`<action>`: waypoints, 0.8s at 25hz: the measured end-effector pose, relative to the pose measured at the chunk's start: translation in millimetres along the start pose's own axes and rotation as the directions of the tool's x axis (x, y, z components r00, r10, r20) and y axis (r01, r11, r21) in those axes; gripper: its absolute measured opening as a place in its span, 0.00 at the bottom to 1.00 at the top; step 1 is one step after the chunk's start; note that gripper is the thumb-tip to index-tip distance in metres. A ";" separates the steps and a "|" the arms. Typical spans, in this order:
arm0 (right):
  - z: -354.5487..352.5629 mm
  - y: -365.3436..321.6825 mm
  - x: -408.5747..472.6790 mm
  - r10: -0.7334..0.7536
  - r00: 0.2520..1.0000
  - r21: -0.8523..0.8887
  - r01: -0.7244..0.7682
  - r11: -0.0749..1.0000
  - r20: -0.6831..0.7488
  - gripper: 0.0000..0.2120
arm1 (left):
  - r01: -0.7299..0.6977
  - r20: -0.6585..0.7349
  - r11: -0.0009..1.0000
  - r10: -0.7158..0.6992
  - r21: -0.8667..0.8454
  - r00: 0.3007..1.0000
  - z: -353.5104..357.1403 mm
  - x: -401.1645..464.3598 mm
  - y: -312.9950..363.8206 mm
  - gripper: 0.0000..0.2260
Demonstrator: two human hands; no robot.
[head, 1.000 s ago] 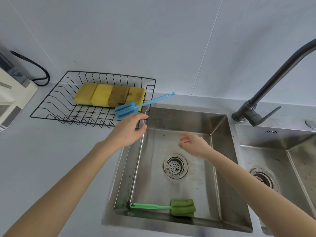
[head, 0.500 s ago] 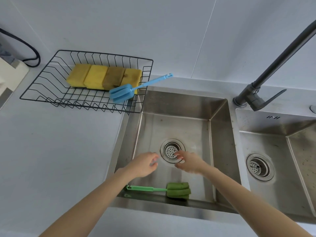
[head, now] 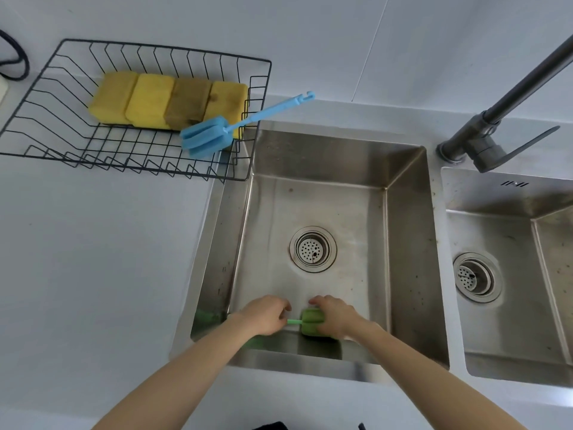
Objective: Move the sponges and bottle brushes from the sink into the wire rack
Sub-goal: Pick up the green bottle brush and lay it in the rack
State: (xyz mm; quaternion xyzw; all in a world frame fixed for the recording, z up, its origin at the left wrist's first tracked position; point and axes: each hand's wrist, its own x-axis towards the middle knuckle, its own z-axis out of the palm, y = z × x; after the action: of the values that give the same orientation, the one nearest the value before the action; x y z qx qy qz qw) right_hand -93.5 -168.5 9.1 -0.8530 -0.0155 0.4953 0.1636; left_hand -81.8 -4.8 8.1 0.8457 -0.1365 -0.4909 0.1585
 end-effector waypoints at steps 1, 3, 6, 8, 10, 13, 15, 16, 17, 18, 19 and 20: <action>2.5 1.0 1.6 0.002 1.000 -0.003 -0.002 1.000 0.003 0.29 | 0.011 0.017 1.000 -0.011 0.014 1.000 0.8 1.4 -1.3 0.18; 5.5 3.8 4.7 0.009 1.000 -0.014 -0.009 1.000 -0.001 0.28 | 0.027 0.064 0.998 -0.031 0.053 0.997 2.3 3.6 -4.3 0.18; 8.0 7.9 8.6 0.013 1.000 -0.048 -0.012 0.999 0.018 0.28 | 0.033 0.097 0.996 -0.041 0.087 0.994 3.2 5.1 -7.3 0.17; 8.9 11.2 9.1 0.010 1.000 -0.064 -0.008 0.998 0.024 0.28 | 0.037 0.100 0.995 -0.046 0.096 0.994 2.6 6.0 -7.6 0.17; 9.9 14.2 8.6 0.002 1.000 -0.086 0.001 0.996 0.028 0.28 | 0.061 0.107 0.993 -0.072 0.101 0.992 3.8 7.1 -8.6 0.16; 10.8 16.0 8.1 -0.026 1.000 -0.097 0.027 0.995 0.009 0.27 | 0.106 0.103 0.986 -0.119 0.128 0.988 6.0 6.6 -13.1 0.14; 9.6 17.2 6.9 -0.037 0.999 -0.059 0.037 0.998 -0.001 0.26 | 0.116 0.103 0.985 -0.129 0.131 0.986 6.0 5.5 -16.1 0.14; 8.7 18.6 5.7 -0.041 0.999 -0.037 0.040 0.999 -0.006 0.25 | 0.116 0.103 0.986 -0.129 0.123 0.986 5.0 4.6 -17.3 0.14; 7.9 20.7 4.5 -0.043 0.999 -0.018 0.043 0.999 -0.015 0.25 | 0.117 0.103 0.987 -0.128 0.107 0.986 3.7 3.9 -18.8 0.14; 6.8 23.5 2.7 -0.045 0.999 -0.004 0.045 0.999 -0.025 0.25 | 0.120 0.103 0.989 -0.128 0.087 0.986 1.8 2.9 -20.3 0.15; 5.3 26.4 0.6 -0.046 0.998 0.009 0.046 0.999 -0.037 0.24 | 0.122 0.103 0.991 -0.128 0.063 0.986 -0.3 2.5 -22.2 0.15; 3.7 29.6 -1.8 -0.045 0.998 0.023 0.046 0.999 -0.049 0.24 | 0.121 0.105 0.992 -0.125 0.041 0.987 -2.6 1.7 -24.4 0.15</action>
State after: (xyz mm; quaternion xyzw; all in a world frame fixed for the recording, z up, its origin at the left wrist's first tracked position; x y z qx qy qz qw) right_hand -101.5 -195.9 0.3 -0.8622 -0.0250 0.4707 0.1854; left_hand -76.9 17.1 -1.9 0.8274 -0.1011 -0.5422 0.1057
